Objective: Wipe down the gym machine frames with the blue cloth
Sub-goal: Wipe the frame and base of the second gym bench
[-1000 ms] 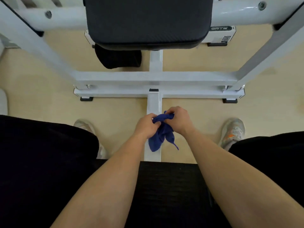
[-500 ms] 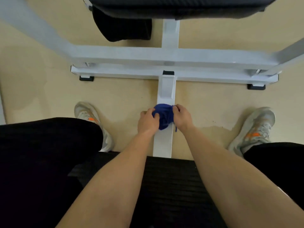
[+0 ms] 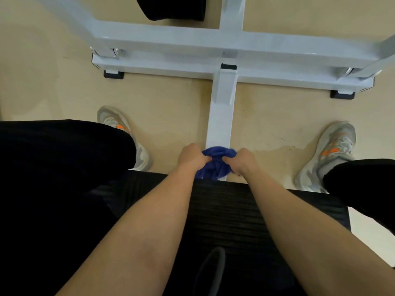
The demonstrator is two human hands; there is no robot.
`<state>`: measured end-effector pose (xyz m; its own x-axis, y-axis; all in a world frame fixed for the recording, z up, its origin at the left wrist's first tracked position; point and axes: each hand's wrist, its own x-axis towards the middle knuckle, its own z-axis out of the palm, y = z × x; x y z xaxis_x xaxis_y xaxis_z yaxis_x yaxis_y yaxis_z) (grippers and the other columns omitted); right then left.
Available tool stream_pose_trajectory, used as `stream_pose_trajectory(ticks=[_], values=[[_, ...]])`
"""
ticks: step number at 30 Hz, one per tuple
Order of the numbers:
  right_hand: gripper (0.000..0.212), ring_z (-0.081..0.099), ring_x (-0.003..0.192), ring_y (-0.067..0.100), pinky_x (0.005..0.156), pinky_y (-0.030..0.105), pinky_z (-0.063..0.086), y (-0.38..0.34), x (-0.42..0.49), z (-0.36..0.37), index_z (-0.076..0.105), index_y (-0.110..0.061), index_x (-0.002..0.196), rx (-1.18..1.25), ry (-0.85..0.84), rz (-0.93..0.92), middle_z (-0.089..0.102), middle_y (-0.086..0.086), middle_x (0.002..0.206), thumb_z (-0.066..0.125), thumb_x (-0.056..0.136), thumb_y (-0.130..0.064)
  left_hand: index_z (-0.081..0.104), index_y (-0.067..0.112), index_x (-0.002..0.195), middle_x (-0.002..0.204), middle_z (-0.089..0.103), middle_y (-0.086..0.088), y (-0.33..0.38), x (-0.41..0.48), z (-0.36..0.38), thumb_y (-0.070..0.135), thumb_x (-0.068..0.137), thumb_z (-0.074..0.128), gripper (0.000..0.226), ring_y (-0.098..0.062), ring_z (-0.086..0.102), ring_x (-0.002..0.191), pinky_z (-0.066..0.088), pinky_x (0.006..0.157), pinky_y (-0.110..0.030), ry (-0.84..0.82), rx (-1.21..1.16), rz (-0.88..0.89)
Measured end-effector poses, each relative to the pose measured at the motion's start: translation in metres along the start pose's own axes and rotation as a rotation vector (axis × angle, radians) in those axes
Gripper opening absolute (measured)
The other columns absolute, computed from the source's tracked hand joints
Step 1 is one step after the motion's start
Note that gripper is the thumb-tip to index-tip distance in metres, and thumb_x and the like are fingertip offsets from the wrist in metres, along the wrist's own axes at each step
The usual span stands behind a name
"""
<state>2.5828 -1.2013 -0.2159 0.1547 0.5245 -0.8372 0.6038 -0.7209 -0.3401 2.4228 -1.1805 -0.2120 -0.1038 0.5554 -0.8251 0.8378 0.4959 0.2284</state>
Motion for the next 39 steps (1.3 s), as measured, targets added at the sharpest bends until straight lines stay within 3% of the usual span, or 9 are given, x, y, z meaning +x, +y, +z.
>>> stream_pose_trajectory(ticks=[4, 7, 11, 17, 22, 25, 33, 35, 39], values=[[0.012, 0.058, 0.080, 0.017, 0.071, 0.026, 0.041, -0.010, 0.004, -0.011, 0.055, -0.014, 0.101, 0.219, 0.290, -0.198, 0.061, -0.001, 0.088, 0.059, 0.094, -0.023, 0.059, 0.014, 0.114, 0.104, 0.067, -0.003, 0.011, 0.004, 0.002, 0.029, 0.092, 0.064, 0.028, -0.021, 0.063, 0.091, 0.052, 0.079, -0.035, 0.356, -0.290, 0.150], [0.018, 0.060, 0.085, 0.020, 0.073, 0.028, 0.044, -0.016, 0.013, -0.010, 0.057, -0.012, 0.110, 0.154, 0.281, -0.242, 0.063, 0.002, 0.093, 0.053, 0.096, -0.022, 0.052, 0.016, 0.125, 0.113, 0.065, -0.003, 0.018, 0.010, 0.002, 0.028, 0.089, 0.066, 0.039, -0.023, 0.063, 0.100, 0.053, 0.087, -0.038, 0.374, -0.273, 0.185], [0.032, 0.062, 0.088, 0.020, 0.075, 0.034, 0.052, -0.026, 0.026, -0.007, 0.057, -0.013, 0.115, 0.183, 0.325, -0.266, 0.064, 0.004, 0.103, 0.048, 0.097, -0.039, 0.035, 0.014, 0.146, 0.141, 0.049, -0.004, 0.020, 0.011, 0.006, 0.023, 0.091, 0.068, 0.066, -0.021, 0.054, 0.123, 0.047, 0.102, -0.034, 0.449, -0.442, 0.132], [0.018, 0.056, 0.081, 0.019, 0.073, 0.029, 0.043, -0.043, 0.042, -0.012, 0.054, -0.010, 0.105, 0.287, 0.420, -0.332, 0.061, 0.004, 0.094, 0.043, 0.101, -0.024, 0.048, 0.014, 0.136, 0.133, 0.055, 0.001, 0.045, 0.026, -0.012, 0.014, 0.096, 0.058, 0.041, -0.013, 0.053, 0.120, 0.040, 0.100, -0.020, 0.607, -0.631, 0.203], [0.029, 0.059, 0.093, 0.020, 0.079, 0.031, 0.046, -0.046, 0.048, -0.009, 0.051, -0.010, 0.122, 0.314, 0.317, -0.334, 0.062, 0.004, 0.108, 0.037, 0.105, -0.028, 0.055, 0.012, 0.124, 0.110, 0.063, 0.002, 0.058, 0.042, -0.016, 0.032, 0.099, 0.050, 0.033, -0.018, 0.061, 0.103, 0.044, 0.083, -0.024, 0.399, -0.568, 0.202], [0.030, 0.058, 0.096, 0.022, 0.078, 0.029, 0.040, -0.040, 0.053, -0.001, 0.052, -0.009, 0.124, 0.285, 0.266, -0.293, 0.062, 0.006, 0.113, 0.036, 0.105, -0.026, 0.048, 0.010, 0.137, 0.124, 0.063, -0.007, 0.060, 0.044, -0.004, 0.037, 0.101, 0.043, 0.046, -0.025, 0.058, 0.113, 0.049, 0.095, -0.038, 0.282, -0.489, 0.195], [0.012, 0.050, 0.076, 0.016, 0.070, 0.028, 0.036, -0.007, 0.025, 0.015, 0.042, -0.013, 0.099, 0.007, 0.068, -0.193, 0.052, 0.000, 0.083, 0.039, 0.106, -0.022, 0.049, 0.006, 0.127, 0.116, 0.062, -0.010, 0.025, 0.017, 0.028, 0.024, 0.102, 0.046, 0.031, -0.024, 0.060, 0.104, 0.043, 0.079, -0.029, 0.245, -0.166, 0.178], [0.015, 0.053, 0.075, 0.016, 0.069, 0.029, 0.038, 0.003, 0.023, 0.025, 0.046, -0.010, 0.099, 0.034, 0.040, -0.210, 0.056, 0.002, 0.085, 0.039, 0.105, -0.022, 0.048, 0.006, 0.129, 0.119, 0.060, -0.009, 0.022, 0.013, 0.032, 0.022, 0.103, 0.043, 0.031, -0.024, 0.059, 0.105, 0.042, 0.079, -0.027, 0.247, -0.182, 0.166], [0.030, 0.058, 0.084, 0.020, 0.068, 0.028, 0.039, -0.006, 0.034, 0.025, 0.051, -0.009, 0.109, 0.219, 0.121, -0.219, 0.061, 0.007, 0.099, 0.033, 0.106, -0.033, 0.054, 0.005, 0.109, 0.106, 0.062, -0.009, 0.030, 0.026, 0.029, 0.023, 0.104, 0.040, 0.023, -0.022, 0.058, 0.093, 0.039, 0.074, -0.028, 0.311, -0.257, 0.182]])
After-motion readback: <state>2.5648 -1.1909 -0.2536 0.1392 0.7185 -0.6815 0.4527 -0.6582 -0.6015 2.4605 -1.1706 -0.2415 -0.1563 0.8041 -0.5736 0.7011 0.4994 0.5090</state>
